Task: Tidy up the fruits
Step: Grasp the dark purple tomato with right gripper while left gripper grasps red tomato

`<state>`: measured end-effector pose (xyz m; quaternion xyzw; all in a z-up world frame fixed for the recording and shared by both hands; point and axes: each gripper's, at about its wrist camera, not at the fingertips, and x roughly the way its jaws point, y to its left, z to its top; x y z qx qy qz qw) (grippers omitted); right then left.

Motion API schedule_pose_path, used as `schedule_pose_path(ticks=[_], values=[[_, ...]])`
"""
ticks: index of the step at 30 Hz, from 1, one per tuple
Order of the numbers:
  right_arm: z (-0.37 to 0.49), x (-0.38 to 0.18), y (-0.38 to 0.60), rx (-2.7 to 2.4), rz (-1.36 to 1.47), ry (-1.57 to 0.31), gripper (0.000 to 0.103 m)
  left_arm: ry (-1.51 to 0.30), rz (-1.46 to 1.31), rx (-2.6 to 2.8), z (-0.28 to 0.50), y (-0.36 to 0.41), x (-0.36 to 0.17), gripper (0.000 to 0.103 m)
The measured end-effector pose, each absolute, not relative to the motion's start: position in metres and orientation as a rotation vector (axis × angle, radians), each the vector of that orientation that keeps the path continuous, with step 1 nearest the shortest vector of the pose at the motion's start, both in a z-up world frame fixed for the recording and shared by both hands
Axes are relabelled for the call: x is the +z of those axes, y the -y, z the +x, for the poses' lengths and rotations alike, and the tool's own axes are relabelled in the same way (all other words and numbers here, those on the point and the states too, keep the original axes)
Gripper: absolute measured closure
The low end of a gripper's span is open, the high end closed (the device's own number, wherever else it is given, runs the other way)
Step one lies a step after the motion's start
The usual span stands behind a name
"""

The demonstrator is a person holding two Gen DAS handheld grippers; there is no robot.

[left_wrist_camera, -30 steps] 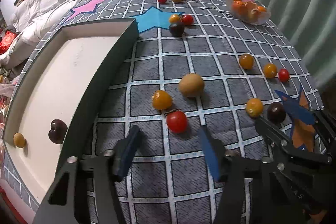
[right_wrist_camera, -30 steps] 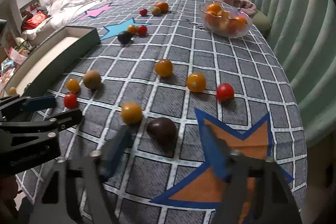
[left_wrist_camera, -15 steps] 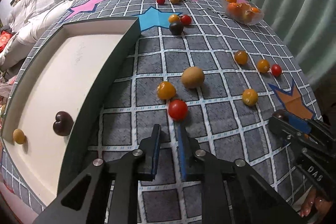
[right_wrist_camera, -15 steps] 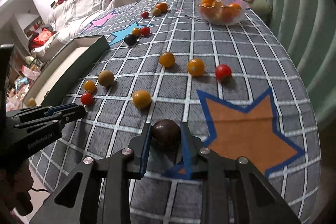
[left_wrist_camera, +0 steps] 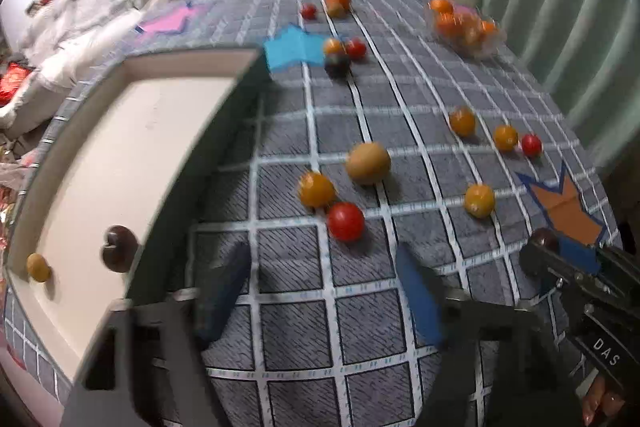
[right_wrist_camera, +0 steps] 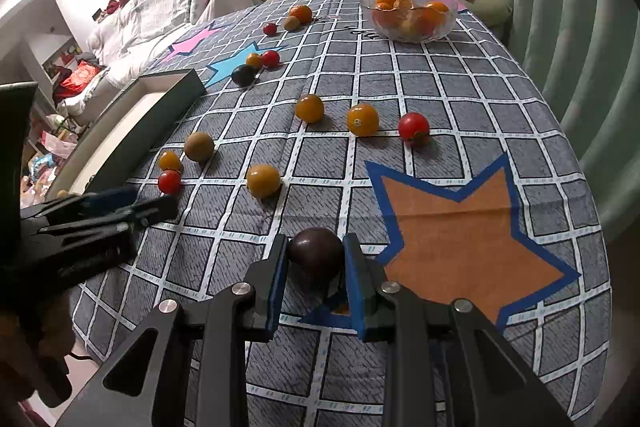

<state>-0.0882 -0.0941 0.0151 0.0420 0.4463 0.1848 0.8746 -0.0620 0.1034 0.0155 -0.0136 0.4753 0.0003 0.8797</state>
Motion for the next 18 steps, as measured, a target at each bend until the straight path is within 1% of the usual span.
schedule_pose_path(ticks=[7, 8, 9, 10, 12, 13, 18], values=[[-0.088, 0.016, 0.094, 0.385, 0.091, -0.929, 0.073, -1.014, -0.013, 0.024, -0.052, -0.098, 0.009, 0.027], [-0.088, 0.016, 0.094, 0.385, 0.093, -0.93, 0.073, -1.016, -0.006, 0.028, -0.05, -0.097, 0.008, 0.038], [-0.087, 0.016, 0.094, 0.383, 0.095, -0.931, 0.073, -1.024, -0.002, 0.028, -0.049, -0.095, 0.006, 0.044], [-0.087, 0.016, 0.095, 0.382, 0.096, -0.932, 0.073, -1.018, -0.018, 0.018, -0.049, -0.095, 0.007, 0.052], [-0.087, 0.016, 0.095, 0.379, 0.101, -0.934, 0.073, -1.016, -0.021, 0.01, -0.049, -0.094, 0.008, 0.07], [-0.087, 0.017, 0.096, 0.379, 0.105, -0.933, 0.073, -1.015, -0.014, 0.001, -0.05, -0.093, 0.009, 0.08], [-0.088, 0.021, 0.097, 0.385, 0.117, -0.931, 0.073, -1.029, -0.053, -0.034, -0.055, -0.1, 0.013, 0.08]])
